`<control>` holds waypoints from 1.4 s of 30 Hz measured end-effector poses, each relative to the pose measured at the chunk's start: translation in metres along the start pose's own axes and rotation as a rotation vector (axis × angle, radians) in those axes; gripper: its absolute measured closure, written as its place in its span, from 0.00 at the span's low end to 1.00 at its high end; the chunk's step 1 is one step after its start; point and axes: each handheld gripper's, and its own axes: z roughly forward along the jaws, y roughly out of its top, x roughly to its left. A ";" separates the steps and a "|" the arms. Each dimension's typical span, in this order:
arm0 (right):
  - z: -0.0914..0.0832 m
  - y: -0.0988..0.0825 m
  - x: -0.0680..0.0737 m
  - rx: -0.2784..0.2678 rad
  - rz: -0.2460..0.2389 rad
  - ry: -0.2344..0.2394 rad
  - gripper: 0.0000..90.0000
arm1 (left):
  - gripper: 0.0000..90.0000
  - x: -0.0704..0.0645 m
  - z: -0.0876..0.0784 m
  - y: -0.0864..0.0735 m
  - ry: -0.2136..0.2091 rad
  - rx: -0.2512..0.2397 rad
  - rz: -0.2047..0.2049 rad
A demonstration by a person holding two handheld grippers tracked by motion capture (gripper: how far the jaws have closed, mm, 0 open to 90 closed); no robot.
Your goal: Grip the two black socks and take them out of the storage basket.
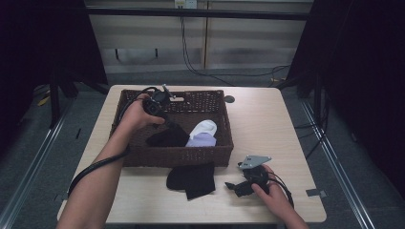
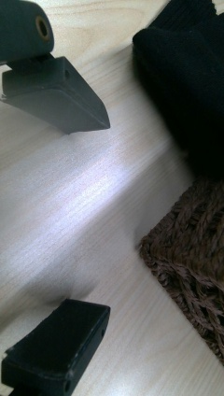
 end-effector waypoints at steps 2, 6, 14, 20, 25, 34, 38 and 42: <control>0.000 0.000 0.000 -0.001 -0.002 -0.001 0.10 | 0.38 0.003 0.006 -0.001 0.009 0.008 -0.001; 0.000 0.000 0.000 0.001 -0.002 -0.002 0.10 | 0.38 0.006 0.017 -0.002 0.019 0.027 0.002; 0.000 0.000 0.000 0.001 -0.002 -0.002 0.10 | 0.35 0.012 0.047 -0.004 0.039 0.040 0.005; 0.000 0.000 0.000 0.004 0.002 0.002 0.10 | 0.34 0.011 0.069 -0.009 0.014 0.073 0.026; 0.000 0.000 0.000 0.004 0.002 0.002 0.10 | 0.36 0.011 0.081 -0.013 0.015 0.101 0.030; 0.000 0.000 0.000 0.004 0.002 0.002 0.10 | 0.82 0.008 0.078 -0.013 -0.036 0.102 -0.029; 0.000 0.000 0.000 0.001 -0.003 -0.002 0.10 | 0.85 0.005 0.074 -0.008 -0.032 0.158 -0.043; 0.000 0.000 0.000 0.001 -0.003 -0.002 0.10 | 0.85 0.003 0.062 -0.003 -0.044 0.166 -0.054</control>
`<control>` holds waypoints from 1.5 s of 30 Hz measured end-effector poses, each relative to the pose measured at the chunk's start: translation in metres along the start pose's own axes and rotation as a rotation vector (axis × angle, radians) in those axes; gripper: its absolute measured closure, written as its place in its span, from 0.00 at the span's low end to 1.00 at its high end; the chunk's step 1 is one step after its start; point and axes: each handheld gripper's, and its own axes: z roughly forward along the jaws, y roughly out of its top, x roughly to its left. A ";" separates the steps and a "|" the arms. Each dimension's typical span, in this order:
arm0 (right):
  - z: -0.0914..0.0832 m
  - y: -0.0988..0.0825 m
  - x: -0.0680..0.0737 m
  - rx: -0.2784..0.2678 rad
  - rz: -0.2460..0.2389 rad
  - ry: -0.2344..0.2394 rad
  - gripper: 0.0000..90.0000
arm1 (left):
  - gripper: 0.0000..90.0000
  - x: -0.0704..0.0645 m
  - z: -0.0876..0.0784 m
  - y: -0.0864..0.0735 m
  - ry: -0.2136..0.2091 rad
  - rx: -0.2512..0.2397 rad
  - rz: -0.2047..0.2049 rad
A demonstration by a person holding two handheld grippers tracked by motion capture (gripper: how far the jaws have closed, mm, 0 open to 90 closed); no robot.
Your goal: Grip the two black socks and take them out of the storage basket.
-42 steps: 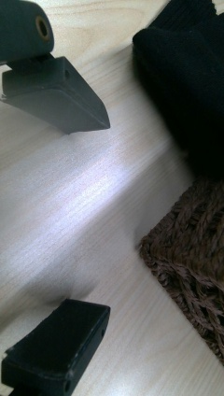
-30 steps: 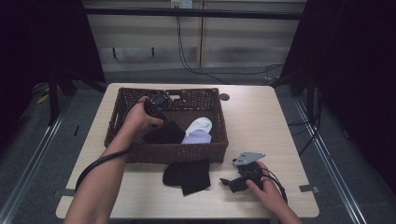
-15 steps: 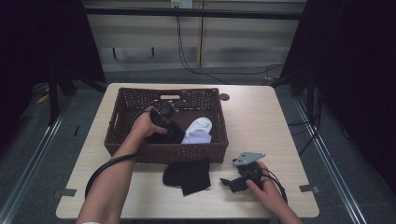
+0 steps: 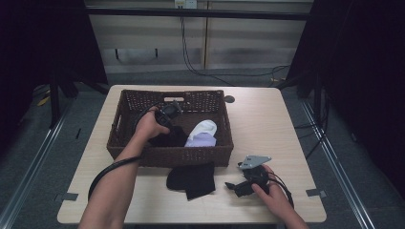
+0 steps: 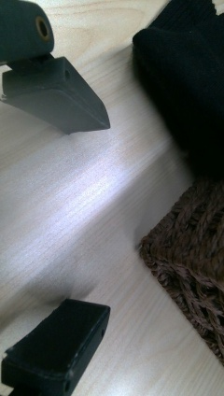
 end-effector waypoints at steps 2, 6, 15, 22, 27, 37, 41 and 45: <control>0.000 0.000 0.000 0.000 -0.001 -0.001 0.10 | 0.85 -0.001 -0.008 0.001 0.000 0.001 0.006; 0.000 0.000 0.000 0.000 0.000 0.000 0.10 | 0.85 -0.005 -0.024 0.003 -0.003 -0.013 0.033; 0.000 0.000 0.000 0.003 -0.001 0.000 0.10 | 0.85 -0.013 -0.058 0.006 -0.001 -0.009 0.055; 0.000 0.000 0.000 0.006 0.003 0.004 0.10 | 0.85 -0.017 -0.081 0.008 -0.010 -0.018 0.075; 0.000 0.000 0.000 0.006 0.004 0.004 0.10 | 0.85 -0.019 -0.094 0.008 -0.003 -0.024 0.060; 0.000 0.000 0.000 0.006 0.003 0.003 0.10 | 0.83 -0.011 -0.075 0.002 -0.005 -0.015 0.040; 0.000 0.000 0.000 0.002 -0.001 0.000 0.10 | 0.83 -0.005 -0.060 0.000 -0.007 -0.003 0.023; 0.000 0.000 0.000 0.002 0.000 0.000 0.10 | 0.77 0.000 -0.048 -0.003 0.023 -0.005 0.023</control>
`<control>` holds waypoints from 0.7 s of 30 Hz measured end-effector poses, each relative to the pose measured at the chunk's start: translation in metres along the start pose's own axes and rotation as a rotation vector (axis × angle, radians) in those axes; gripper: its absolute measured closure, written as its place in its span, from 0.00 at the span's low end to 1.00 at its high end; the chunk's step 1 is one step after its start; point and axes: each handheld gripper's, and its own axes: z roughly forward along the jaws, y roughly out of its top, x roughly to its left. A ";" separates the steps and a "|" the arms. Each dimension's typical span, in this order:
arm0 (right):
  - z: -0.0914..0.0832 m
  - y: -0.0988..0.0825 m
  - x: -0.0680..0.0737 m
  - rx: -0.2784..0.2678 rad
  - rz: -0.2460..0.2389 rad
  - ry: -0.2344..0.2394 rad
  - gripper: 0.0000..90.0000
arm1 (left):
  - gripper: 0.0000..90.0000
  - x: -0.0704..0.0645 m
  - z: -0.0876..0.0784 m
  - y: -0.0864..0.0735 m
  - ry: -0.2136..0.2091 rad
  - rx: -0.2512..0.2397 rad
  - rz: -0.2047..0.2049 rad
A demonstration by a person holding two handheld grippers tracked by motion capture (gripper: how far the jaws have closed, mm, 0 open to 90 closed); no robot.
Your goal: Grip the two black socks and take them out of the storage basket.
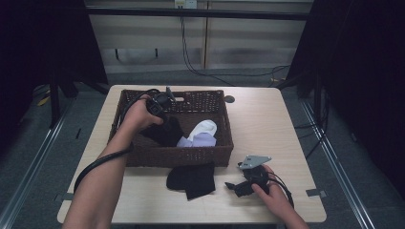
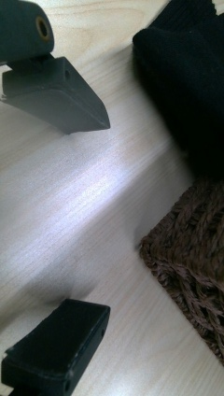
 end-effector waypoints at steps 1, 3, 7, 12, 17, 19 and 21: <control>0.000 0.000 0.000 0.000 0.000 0.000 0.10 | 0.75 0.002 0.004 -0.001 0.009 0.004 0.005; 0.000 0.000 0.000 0.000 0.000 0.000 0.10 | 0.73 0.005 0.013 -0.005 0.023 0.013 -0.003; 0.000 0.000 0.000 0.003 0.004 0.005 0.10 | 0.75 0.007 0.024 -0.010 -0.005 0.038 -0.037; 0.000 0.000 0.000 -0.002 -0.001 -0.001 0.10 | 0.84 0.008 0.027 -0.014 -0.029 0.066 -0.065; 0.000 0.000 0.000 -0.001 0.000 -0.001 0.10 | 0.85 0.008 0.018 -0.013 -0.036 0.071 -0.086; 0.000 0.000 0.000 0.000 -0.001 0.000 0.10 | 0.85 0.006 0.009 -0.011 -0.031 0.067 -0.082; 0.000 0.000 0.000 0.001 -0.001 0.001 0.10 | 0.85 0.005 0.001 -0.009 -0.034 0.052 -0.085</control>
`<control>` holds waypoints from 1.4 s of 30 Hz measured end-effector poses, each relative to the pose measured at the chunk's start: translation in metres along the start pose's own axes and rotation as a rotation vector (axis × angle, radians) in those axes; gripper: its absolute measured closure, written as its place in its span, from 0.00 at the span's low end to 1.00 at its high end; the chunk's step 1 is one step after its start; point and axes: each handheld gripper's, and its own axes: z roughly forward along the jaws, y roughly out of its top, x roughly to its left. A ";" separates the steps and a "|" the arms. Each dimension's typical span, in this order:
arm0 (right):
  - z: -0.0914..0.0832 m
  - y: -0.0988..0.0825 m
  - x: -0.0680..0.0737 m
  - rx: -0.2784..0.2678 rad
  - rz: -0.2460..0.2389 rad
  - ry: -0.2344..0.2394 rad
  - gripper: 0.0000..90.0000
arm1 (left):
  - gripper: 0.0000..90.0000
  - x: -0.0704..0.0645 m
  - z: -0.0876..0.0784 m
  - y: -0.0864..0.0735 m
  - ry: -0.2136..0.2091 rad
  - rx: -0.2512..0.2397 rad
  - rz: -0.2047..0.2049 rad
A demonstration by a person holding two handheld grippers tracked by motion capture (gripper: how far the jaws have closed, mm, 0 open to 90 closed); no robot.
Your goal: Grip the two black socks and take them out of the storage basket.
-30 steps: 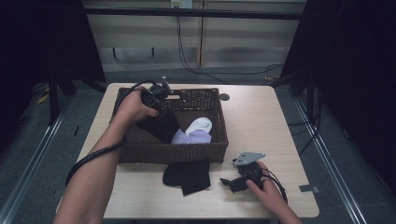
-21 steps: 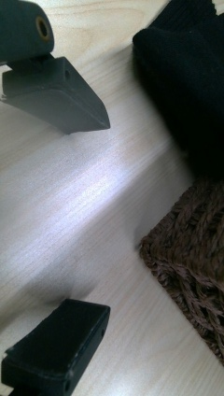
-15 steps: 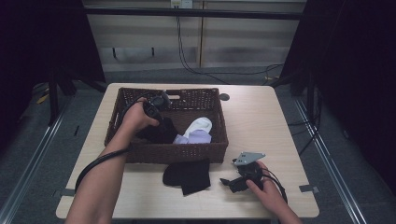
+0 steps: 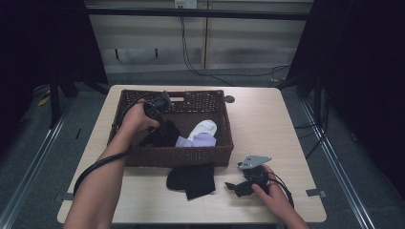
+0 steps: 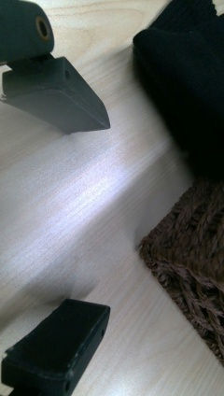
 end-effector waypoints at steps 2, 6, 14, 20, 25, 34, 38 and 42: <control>0.000 0.000 0.000 0.000 0.000 0.000 0.10 | 0.85 -0.003 -0.010 0.002 0.004 -0.009 0.008; 0.000 0.000 0.000 0.000 0.000 0.000 0.10 | 0.85 -0.010 -0.026 0.006 0.006 -0.004 0.041; 0.000 0.000 0.000 0.001 -0.001 -0.001 0.10 | 0.85 -0.021 -0.054 0.011 0.007 -0.007 0.049; 0.000 0.000 0.000 0.001 0.000 -0.001 0.10 | 0.85 -0.031 -0.065 0.011 -0.012 -0.001 0.071; 0.000 0.000 0.000 0.001 0.000 -0.002 0.10 | 0.85 -0.039 -0.078 0.010 -0.015 -0.002 0.080; 0.000 0.000 0.001 0.004 0.005 0.002 0.10 | 0.85 -0.057 -0.099 0.004 -0.060 -0.043 0.116; 0.000 0.000 0.001 0.004 0.006 0.002 0.10 | 0.86 -0.067 -0.105 0.000 -0.084 -0.050 0.131; 0.000 0.000 0.001 0.003 0.005 0.001 0.10 | 0.86 -0.081 -0.108 -0.006 -0.098 -0.062 0.153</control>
